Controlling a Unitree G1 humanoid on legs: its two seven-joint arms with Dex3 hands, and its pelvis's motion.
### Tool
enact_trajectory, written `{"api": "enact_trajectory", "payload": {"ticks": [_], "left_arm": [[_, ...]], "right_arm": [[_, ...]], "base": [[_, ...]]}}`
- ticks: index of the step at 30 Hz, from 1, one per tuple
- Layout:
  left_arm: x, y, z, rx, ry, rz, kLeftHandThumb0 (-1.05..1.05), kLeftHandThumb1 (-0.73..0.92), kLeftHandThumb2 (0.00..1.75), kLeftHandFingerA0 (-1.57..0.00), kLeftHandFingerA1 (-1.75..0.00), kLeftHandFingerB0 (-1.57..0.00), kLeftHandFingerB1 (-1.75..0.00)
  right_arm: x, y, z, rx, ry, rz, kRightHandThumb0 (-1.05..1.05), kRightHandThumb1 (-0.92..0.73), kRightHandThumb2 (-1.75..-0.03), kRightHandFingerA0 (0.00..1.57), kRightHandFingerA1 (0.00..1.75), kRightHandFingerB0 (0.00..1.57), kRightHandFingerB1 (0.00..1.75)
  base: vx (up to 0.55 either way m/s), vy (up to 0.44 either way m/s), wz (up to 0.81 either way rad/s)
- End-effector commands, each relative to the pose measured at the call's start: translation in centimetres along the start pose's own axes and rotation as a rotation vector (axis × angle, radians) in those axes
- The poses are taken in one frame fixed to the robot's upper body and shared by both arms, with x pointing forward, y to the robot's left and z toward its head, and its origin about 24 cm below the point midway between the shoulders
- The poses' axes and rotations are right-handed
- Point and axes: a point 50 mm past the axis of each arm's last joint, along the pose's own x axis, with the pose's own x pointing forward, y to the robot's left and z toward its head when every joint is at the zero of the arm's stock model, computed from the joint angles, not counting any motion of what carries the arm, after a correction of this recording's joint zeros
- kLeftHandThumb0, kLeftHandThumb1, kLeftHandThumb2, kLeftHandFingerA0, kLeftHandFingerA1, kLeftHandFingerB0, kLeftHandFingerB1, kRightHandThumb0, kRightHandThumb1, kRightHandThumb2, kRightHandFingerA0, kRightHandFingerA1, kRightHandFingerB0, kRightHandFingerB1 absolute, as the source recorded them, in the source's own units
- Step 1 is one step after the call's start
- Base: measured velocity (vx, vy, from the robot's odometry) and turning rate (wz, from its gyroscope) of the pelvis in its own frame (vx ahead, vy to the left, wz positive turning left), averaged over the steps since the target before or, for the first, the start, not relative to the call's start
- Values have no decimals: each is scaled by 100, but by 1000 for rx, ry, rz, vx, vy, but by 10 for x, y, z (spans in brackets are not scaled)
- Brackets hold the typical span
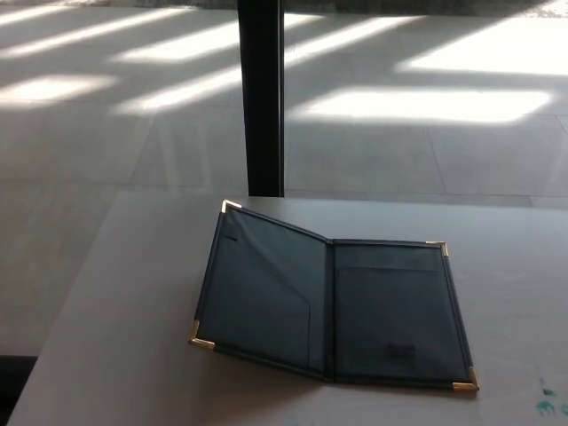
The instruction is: The robot uses its left hand to push the cover of the diary kept in the middle of the desk to close it
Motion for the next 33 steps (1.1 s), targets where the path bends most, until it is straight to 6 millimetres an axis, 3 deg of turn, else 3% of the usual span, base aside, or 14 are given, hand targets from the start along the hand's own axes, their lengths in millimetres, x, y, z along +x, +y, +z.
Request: {"api": "enact_trajectory", "payload": {"ticks": [1,2,7,8,11,12,13,18,19,20,25,27,28,33], "left_arm": [[-6,14,21,-385,22,84,-90,74,112,-38,-70,-38,-64],[-8,12,28,-368,-21,61,-93,92,83,-31,-70,-32,-62],[-11,-17,68,-283,-145,28,-93,92,73,-48,-62,-49,-59],[-12,-20,72,-283,-153,19,-96,92,71,-53,-62,-54,-57],[-19,-45,97,-211,-251,-89,-90,92,72,-53,-52,-48,-49],[-22,-56,105,-221,-254,-115,-87,92,72,-55,-50,-47,-47],[-25,-65,110,-228,-265,-146,-86,91,72,-46,-50,-39,-45],[-39,-109,127,-276,-253,-275,-75,92,79,-38,-45,-31,-42],[-42,-117,127,-284,-249,-312,-77,92,74,-37,-43,-33,-42],[-45,-125,125,-285,-238,-334,-76,92,73,-37,-43,-33,-41],[-59,-161,113,-342,-143,-395,-74,92,83,-35,-50,-30,-46],[-65,-176,104,-371,-91,-438,-75,92,82,-37,-51,-30,-46],[-66,-178,103,-380,-86,-440,-74,92,82,-33,-50,-27,-46],[-77,-200,85,-397,20,-443,-75,92,81,-32,-50,-28,-45]], "right_arm": [[-13,-33,27,213,-62,-22,-89,-85,-65,64,65,55,49],[-13,-33,27,206,-67,-4,-88,-87,-67,61,66,50,49],[-17,-35,26,205,-55,-14,-84,-67,-110,60,71,49,59],[-17,-34,27,211,-53,-18,-90,-85,-66,67,69,55,51],[-17,-34,29,233,-36,-24,-90,-85,-65,65,66,56,50],[-17,-34,32,217,-60,-8,-83,-67,-110,59,73,48,61],[-18,-35,32,218,-61,-1,-88,-88,-66,61,71,51,52],[-17,-34,34,230,-56,-11,-89,-86,-66,66,70,53,50],[-17,-33,35,230,-60,-1,-84,-67,-110,62,76,46,61],[-17,-33,35,223,-61,7,-88,-87,-67,66,72,50,51],[-16,-33,36,243,-62,-3,-90,-86,-66,62,70,53,52],[-18,-33,38,242,-57,-2,-90,-86,-66,63,70,53,51],[-17,-32,38,241,-61,3,-83,-67,-110,60,74,47,60],[-15,-31,37,241,-64,9,-84,-67,-109,58,71,48,59]], "base": [[0,0,0],[0,0,0],[0,0,0],[0,0,0],[0,0,0],[0,0,0],[0,0,0],[0,0,0],[0,0,0],[0,0,0],[0,0,0],[0,0,0],[0,0,0],[0,0,0]]}}
